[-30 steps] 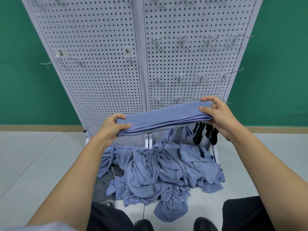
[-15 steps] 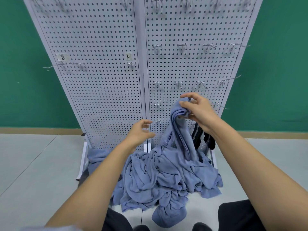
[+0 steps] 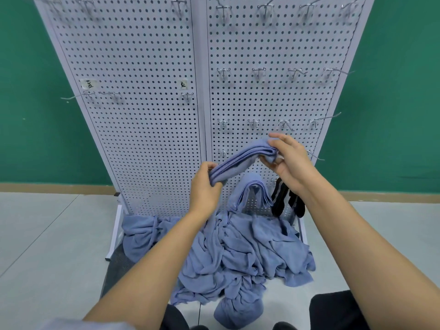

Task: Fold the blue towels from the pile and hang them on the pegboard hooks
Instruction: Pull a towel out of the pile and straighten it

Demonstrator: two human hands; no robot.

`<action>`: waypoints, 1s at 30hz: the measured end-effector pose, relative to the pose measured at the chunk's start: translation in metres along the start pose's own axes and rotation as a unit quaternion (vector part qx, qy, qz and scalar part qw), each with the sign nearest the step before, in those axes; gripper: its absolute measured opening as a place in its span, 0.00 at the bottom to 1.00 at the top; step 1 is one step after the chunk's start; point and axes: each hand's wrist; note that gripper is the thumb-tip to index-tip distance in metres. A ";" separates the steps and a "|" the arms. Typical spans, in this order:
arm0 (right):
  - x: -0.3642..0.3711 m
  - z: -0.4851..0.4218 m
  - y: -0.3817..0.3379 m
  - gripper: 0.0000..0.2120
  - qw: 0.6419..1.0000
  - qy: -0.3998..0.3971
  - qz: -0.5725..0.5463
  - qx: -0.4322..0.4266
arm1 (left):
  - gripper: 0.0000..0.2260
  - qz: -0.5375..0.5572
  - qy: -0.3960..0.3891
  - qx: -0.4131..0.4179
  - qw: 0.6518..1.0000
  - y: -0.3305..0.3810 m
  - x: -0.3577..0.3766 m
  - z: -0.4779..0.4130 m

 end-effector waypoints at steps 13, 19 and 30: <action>-0.023 0.006 0.057 0.18 0.922 0.011 0.388 0.011 | 0.09 -0.040 0.031 -0.043 0.998 -0.002 -0.020 -0.012; 0.000 0.005 0.086 0.28 0.829 -0.108 0.546 -0.062 | 0.09 -0.055 -0.009 -0.044 0.997 0.001 -0.004 -0.011; -0.020 -0.012 0.121 0.13 0.810 -0.071 0.582 -0.027 | 0.12 -0.243 -0.251 -0.056 0.935 -0.043 0.001 -0.037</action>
Point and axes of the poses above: each hand's wrist, its own z-axis away from the middle knuckle, its own x-axis out of the palm, y = z × x
